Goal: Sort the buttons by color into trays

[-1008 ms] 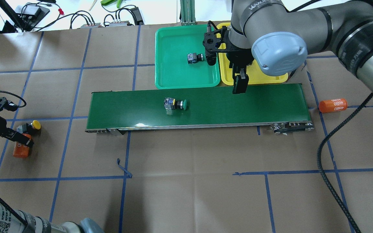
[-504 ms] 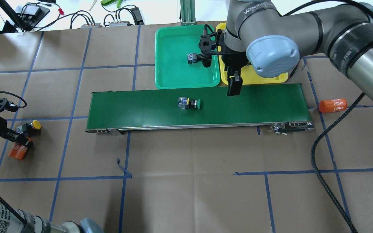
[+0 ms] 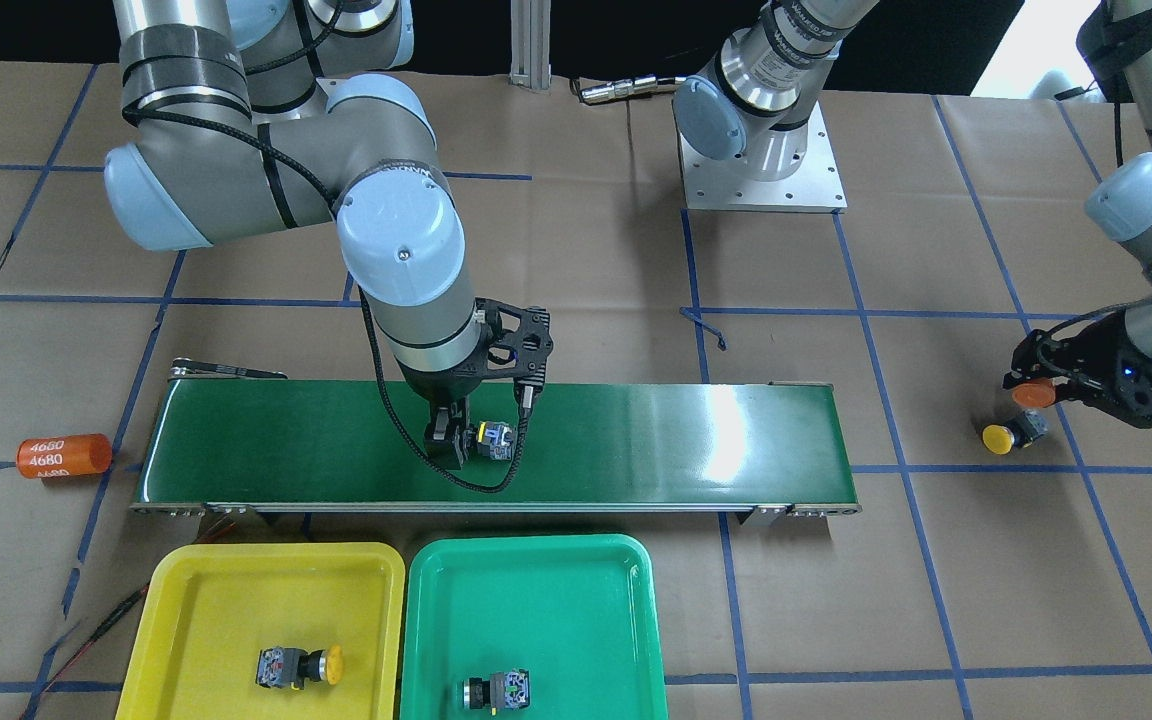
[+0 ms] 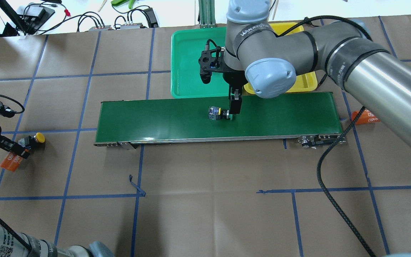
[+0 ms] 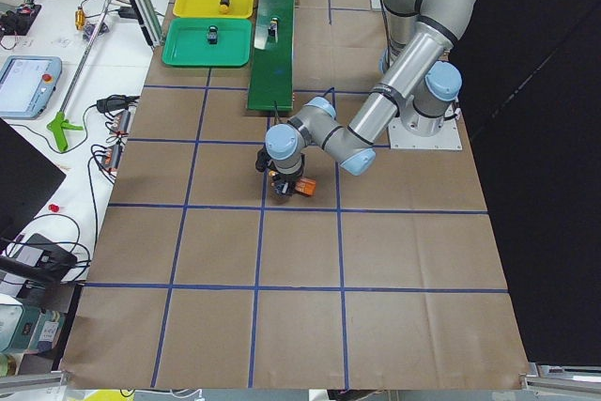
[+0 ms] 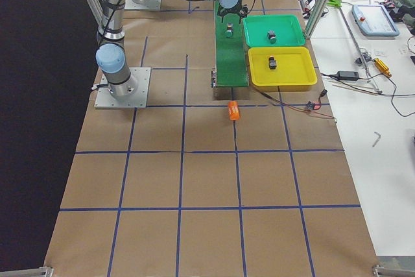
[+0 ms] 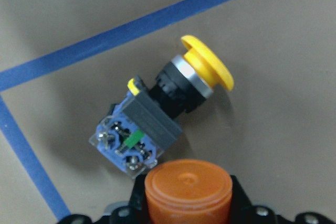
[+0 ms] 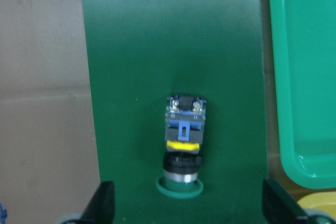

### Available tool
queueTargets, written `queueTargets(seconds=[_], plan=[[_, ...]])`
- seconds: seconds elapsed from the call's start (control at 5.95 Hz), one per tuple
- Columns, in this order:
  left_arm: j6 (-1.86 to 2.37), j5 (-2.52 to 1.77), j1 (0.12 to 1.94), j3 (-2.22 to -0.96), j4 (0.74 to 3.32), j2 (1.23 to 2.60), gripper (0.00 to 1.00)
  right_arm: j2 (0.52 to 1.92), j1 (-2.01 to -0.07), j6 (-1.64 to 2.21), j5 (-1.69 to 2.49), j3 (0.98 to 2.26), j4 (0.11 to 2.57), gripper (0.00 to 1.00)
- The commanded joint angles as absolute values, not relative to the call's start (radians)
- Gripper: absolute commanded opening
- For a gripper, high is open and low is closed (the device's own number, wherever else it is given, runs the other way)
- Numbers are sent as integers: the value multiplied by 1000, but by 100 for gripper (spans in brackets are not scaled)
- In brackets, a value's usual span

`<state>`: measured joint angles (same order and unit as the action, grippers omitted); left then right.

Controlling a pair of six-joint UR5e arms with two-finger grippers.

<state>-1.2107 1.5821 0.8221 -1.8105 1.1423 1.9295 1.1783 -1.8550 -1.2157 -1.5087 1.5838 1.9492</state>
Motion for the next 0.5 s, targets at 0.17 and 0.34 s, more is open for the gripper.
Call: queueTargets(seconds=[0.17,0.34], plan=[[-1485,1664,1097,-1750,1203,1859,20,1166,-1839,-1219,-1523,1756,2189,100],[-1535,1689,1226,-1749,1186,1842,20,1172,-1810,-1232,-1525,1767,2200,100]])
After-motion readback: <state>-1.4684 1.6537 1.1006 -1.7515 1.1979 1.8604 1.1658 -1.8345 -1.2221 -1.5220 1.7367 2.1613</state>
